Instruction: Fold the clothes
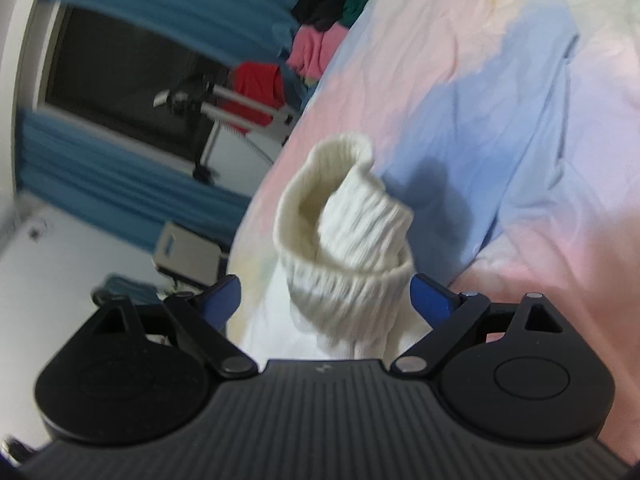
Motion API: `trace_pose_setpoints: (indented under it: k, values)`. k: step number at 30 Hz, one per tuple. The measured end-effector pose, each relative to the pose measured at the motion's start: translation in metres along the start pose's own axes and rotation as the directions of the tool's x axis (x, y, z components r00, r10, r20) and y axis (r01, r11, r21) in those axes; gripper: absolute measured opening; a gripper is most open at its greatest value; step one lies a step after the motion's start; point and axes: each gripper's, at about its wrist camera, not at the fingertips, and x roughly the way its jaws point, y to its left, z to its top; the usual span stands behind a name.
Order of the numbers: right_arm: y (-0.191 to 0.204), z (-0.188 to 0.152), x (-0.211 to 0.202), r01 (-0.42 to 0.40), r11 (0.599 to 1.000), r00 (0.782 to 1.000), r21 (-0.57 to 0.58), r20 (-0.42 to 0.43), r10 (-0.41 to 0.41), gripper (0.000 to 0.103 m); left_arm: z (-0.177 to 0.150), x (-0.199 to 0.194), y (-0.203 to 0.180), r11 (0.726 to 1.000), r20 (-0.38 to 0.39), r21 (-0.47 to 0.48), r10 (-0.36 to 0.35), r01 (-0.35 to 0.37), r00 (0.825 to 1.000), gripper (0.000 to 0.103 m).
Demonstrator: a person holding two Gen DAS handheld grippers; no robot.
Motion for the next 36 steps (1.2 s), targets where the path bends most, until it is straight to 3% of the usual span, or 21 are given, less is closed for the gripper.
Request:
trace_pose_setpoints:
  k: [5, 9, 10, 16, 20, 23, 24, 26, 30, 33, 35, 36]
  values:
    - [0.016, -0.011, 0.02, 0.096, 0.984, 0.995, -0.152, -0.007, -0.098, 0.093, -0.003, 0.005, 0.002, 1.0, -0.003, 0.002, 0.017, -0.017, 1.0, 0.093]
    - [0.012, -0.008, 0.038, 0.171, 0.968, 0.985, -0.183, 0.0, -0.174, 0.092, -0.006, 0.008, 0.004, 0.998, -0.004, 0.038, 0.05, -0.05, 0.999, 0.096]
    - [0.011, -0.007, 0.04, 0.181, 0.965, 0.983, -0.192, 0.006, -0.184, 0.077, -0.006, 0.008, 0.005, 0.998, -0.007, 0.04, 0.055, -0.055, 0.998, 0.096]
    - [0.02, -0.003, 0.035, 0.141, 0.953, 0.99, -0.269, 0.047, -0.133, 0.049, -0.006, 0.006, 0.021, 0.993, -0.034, -0.04, 0.112, -0.113, 0.993, 0.097]
    - [0.037, 0.003, 0.031, -0.002, 0.939, 0.999, -0.344, 0.035, 0.015, 0.044, -0.006, -0.002, 0.034, 0.977, -0.042, -0.08, 0.197, -0.2, 0.979, 0.097]
    - [0.049, 0.009, 0.029, -0.108, 0.916, 0.992, -0.386, 0.02, 0.126, 0.044, -0.005, -0.011, 0.045, 0.962, -0.036, -0.117, 0.242, -0.245, 0.97, 0.097]
    - [0.051, 0.01, 0.029, -0.108, 0.908, 0.992, -0.404, 0.018, 0.126, 0.044, -0.005, -0.013, 0.048, 0.961, -0.047, -0.134, 0.237, -0.241, 0.97, 0.097]
    - [0.05, 0.011, 0.033, -0.064, 0.908, 0.997, -0.415, 0.015, 0.078, 0.044, -0.006, -0.016, 0.055, 0.958, -0.07, -0.166, 0.225, -0.234, 0.972, 0.096]
    - [0.027, 0.014, 0.042, 0.097, 0.933, 0.995, -0.347, 0.018, -0.096, 0.045, -0.012, -0.013, 0.069, 0.947, -0.168, -0.234, 0.184, -0.22, 0.969, 0.094]
    - [0.013, 0.013, 0.043, 0.133, 0.952, 0.99, -0.277, 0.001, -0.138, 0.055, -0.013, -0.01, 0.083, 0.929, -0.211, -0.317, 0.128, -0.192, 0.969, 0.094]
    - [0.009, 0.011, 0.043, 0.162, 0.952, 0.986, -0.259, -0.001, -0.168, 0.076, -0.013, -0.011, 0.085, 0.932, -0.208, -0.32, 0.107, -0.171, 0.972, 0.093]
    - [0.008, 0.01, 0.042, 0.177, 0.95, 0.983, -0.257, 0.001, -0.183, 0.08, -0.013, -0.012, 0.086, 0.933, -0.206, -0.321, 0.097, -0.161, 0.974, 0.092]
